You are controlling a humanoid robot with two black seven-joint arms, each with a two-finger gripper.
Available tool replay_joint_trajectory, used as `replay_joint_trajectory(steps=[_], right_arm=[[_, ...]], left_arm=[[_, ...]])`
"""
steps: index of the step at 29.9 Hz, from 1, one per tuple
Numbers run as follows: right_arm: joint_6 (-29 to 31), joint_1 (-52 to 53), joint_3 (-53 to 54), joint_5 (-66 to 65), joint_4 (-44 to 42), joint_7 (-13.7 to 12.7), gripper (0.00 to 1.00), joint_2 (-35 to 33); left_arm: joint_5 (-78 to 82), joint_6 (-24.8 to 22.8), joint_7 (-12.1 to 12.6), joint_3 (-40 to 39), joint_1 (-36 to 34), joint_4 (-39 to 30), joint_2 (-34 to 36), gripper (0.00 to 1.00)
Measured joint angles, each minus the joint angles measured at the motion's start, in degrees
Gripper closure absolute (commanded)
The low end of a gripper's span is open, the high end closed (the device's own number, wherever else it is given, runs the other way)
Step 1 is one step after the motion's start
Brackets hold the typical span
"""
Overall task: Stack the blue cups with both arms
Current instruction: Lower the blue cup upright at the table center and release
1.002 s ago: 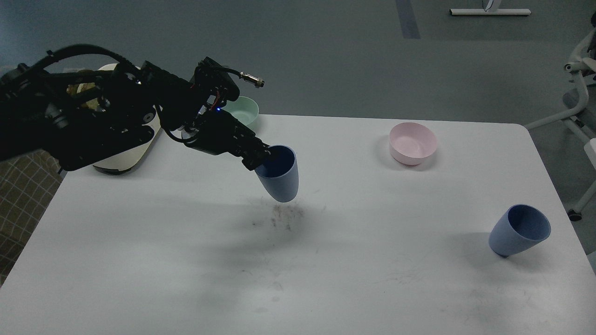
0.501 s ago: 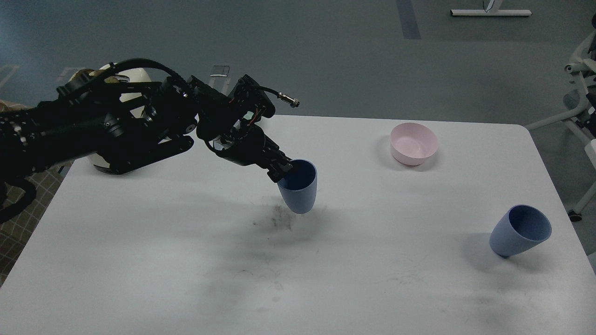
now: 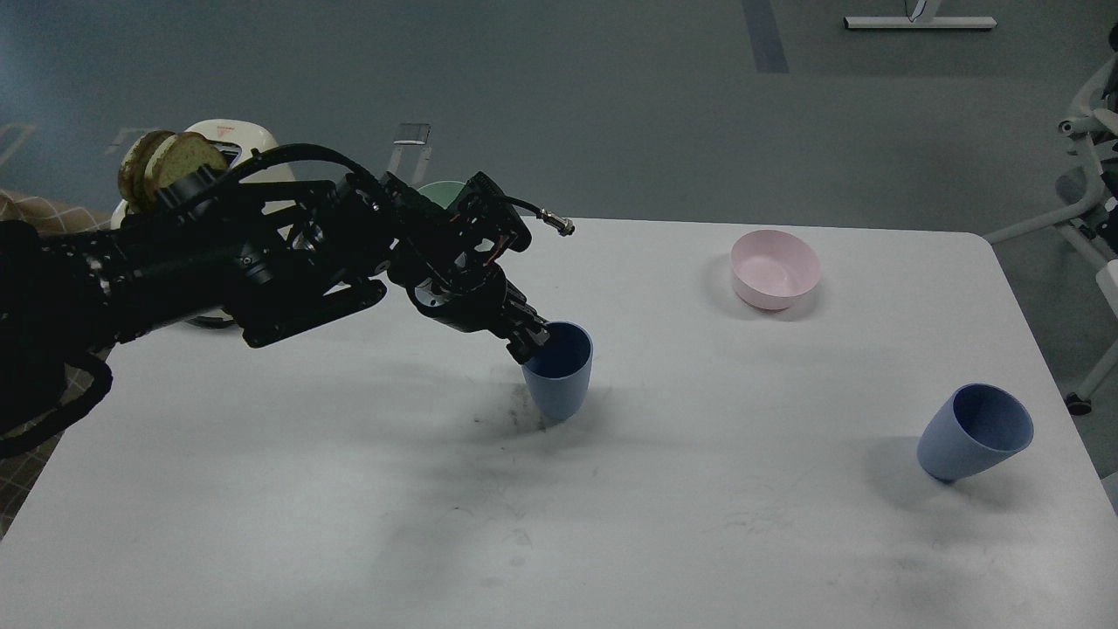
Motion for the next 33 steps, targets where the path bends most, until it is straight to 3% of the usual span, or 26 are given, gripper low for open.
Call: replay_joint_trajectory(steps=[5,7,8,9,13,15,18,26,33], right_arm=[[0.00,-0.05,0.07,0.00,0.02,0.04,0.00,0.00],[0.00,-0.05,0.09,0.00,0.07,0.04,0.00,0.00],[0.00,-0.04,0.10,0.00,0.09,0.04,0.00,0.00],[0.00,-0.02,0.10,0.00,0.09,0.04,0.00,0.01],[0.00,0.14,0.11,0.00,0.10,0.05,0.00,0.31],[0.00,0.15,0.11,0.01,0.12,0.05,0.00,0.34],[0.00,0.11,0.11,0.08,0.19,0.05,0.00,0.36],[0.00,0.03,0.06,0.08,0.19,0.05,0.00,0.37],[0.00,-0.14,0.05,0.09,0.59,0.05,0.00,0.01]], left_arm=[[0.09,0.00,0.00,-0.14,0.43,0.70,-0.10,1.00],[0.08,0.00,0.00,-0.23,0.55,0.93,-0.11,0.87],[-0.02,0.00,0.00,-0.27,0.64,0.98,-0.11,0.70],[-0.14,0.00,0.00,-0.31,0.68,1.01,-0.11,0.64],[-0.49,0.00,0.00,-0.44,0.72,1.02,-0.11,0.55],[-0.60,0.00,0.00,-0.53,0.72,1.02,-0.12,0.42],[-0.83,0.00,0.00,-0.64,0.72,1.02,-0.17,0.33],[-7.16,0.00,0.00,-0.98,-0.24,0.61,0.07,0.17],[-18.72,0.00,0.00,-4.79,-3.48,0.57,2.41,0.14]])
